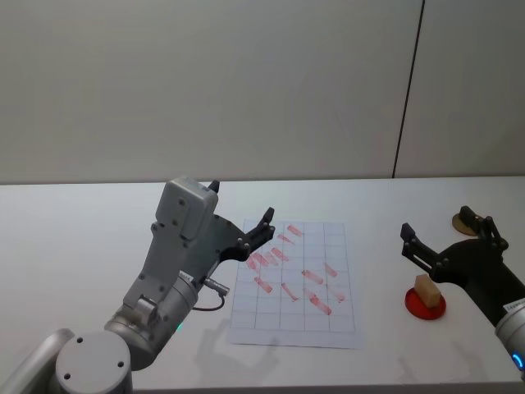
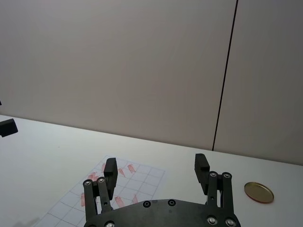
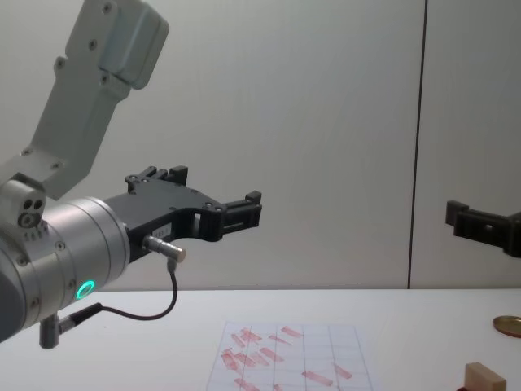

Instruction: Use the one hand to pick up the stamp and affix it onto the A4 paper.

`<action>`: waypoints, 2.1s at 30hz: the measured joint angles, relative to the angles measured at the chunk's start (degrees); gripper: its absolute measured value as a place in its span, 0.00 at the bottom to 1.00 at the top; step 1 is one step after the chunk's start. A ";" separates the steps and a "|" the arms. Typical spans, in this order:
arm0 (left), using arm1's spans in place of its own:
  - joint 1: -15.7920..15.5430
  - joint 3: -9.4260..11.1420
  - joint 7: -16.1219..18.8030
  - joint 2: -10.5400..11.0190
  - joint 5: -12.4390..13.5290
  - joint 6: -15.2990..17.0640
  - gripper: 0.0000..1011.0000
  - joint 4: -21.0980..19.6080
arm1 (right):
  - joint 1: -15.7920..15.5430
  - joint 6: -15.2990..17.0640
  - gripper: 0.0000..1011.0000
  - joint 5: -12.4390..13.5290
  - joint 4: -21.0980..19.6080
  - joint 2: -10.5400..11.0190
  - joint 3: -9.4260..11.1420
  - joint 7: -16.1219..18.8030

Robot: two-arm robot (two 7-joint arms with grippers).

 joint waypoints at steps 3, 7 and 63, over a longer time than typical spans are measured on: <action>0.00 0.00 0.00 0.00 0.00 0.00 0.98 0.00 | 0.00 0.00 0.99 0.00 0.00 0.00 0.00 0.00; 0.00 0.00 0.00 0.00 0.00 0.00 0.98 0.00 | 0.00 0.00 0.99 0.00 0.00 0.00 0.00 0.00; 0.00 0.00 0.00 0.00 0.00 0.00 0.98 0.00 | 11.23 15.28 0.99 1.40 19.37 -1.63 2.63 1.27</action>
